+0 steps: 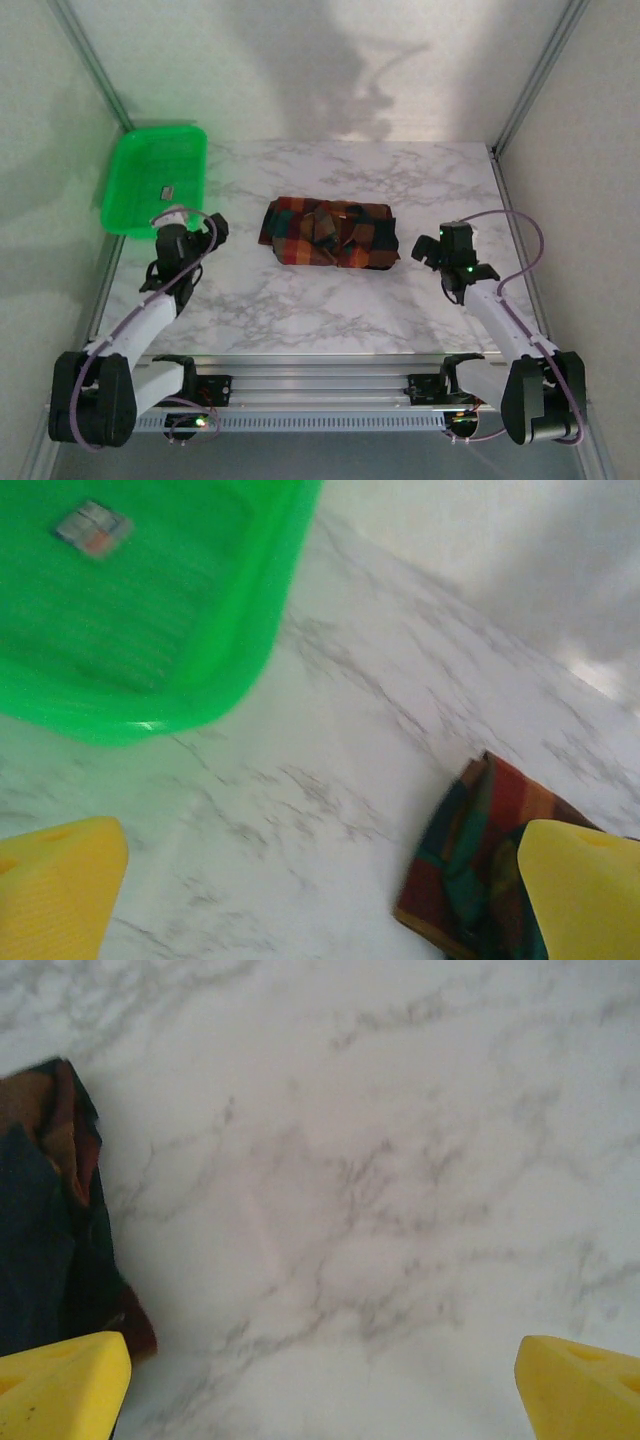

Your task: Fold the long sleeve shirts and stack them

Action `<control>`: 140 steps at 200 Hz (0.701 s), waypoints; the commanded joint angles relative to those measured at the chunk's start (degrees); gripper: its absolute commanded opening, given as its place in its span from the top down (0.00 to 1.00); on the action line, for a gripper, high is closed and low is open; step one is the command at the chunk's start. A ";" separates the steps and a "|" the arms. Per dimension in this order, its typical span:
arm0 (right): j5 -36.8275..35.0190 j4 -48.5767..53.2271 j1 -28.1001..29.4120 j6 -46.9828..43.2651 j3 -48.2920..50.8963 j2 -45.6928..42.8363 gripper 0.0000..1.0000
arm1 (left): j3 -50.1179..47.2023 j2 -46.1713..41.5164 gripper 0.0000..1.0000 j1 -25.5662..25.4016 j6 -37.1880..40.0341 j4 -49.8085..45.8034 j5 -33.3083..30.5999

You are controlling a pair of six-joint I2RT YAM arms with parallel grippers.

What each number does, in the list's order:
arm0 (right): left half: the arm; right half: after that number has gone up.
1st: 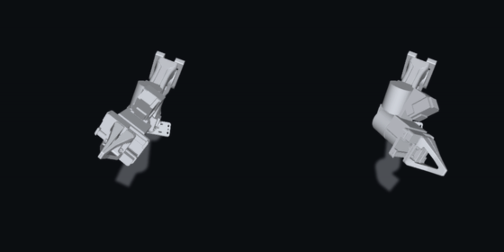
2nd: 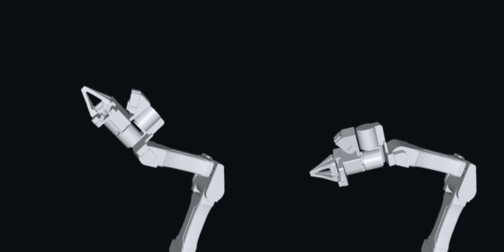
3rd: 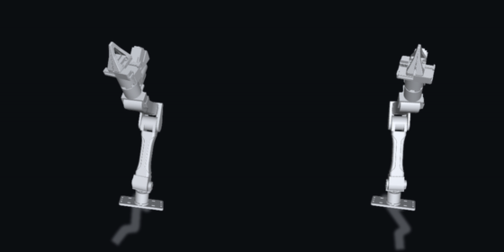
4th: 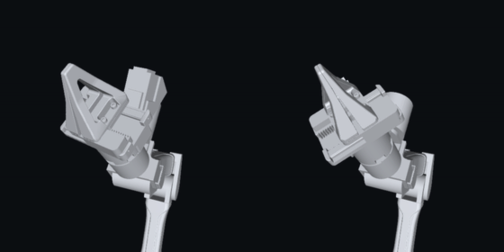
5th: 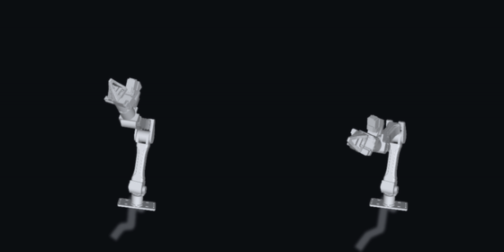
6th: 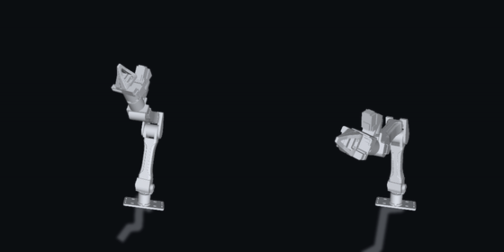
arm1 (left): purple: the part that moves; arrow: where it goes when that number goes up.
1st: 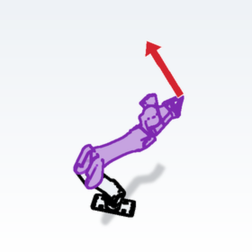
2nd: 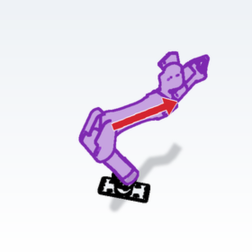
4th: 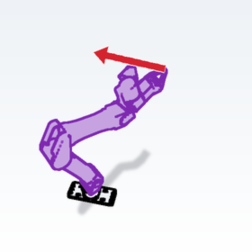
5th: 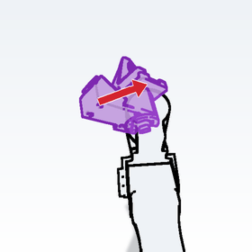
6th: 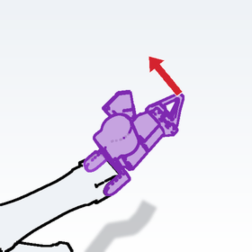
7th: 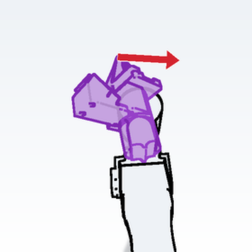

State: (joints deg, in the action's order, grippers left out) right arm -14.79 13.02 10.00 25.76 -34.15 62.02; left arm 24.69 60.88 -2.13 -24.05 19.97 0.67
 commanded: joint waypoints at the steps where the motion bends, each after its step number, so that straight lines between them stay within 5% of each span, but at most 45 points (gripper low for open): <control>1: -7.26 -18.63 -0.65 -9.63 6.37 -3.34 0.01 | -8.89 -7.60 0.00 0.20 11.08 16.48 -9.27; 43: -6.53 -37.75 -2.14 -18.90 15.95 -0.76 0.01 | -20.11 -14.35 0.00 0.49 21.04 27.94 -11.19; 76: -4.74 -52.65 -2.60 -17.57 22.79 1.60 0.01 | -20.49 0.89 0.00 1.32 19.88 40.24 -7.78; 140: 1.23 -65.38 -3.43 -24.45 15.96 22.20 0.01 | -15.87 22.43 0.00 2.64 24.20 57.38 -1.43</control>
State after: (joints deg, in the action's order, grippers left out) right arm -16.03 -42.54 7.20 4.69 -15.46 77.32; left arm 6.57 76.49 -0.45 -2.92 65.21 -5.26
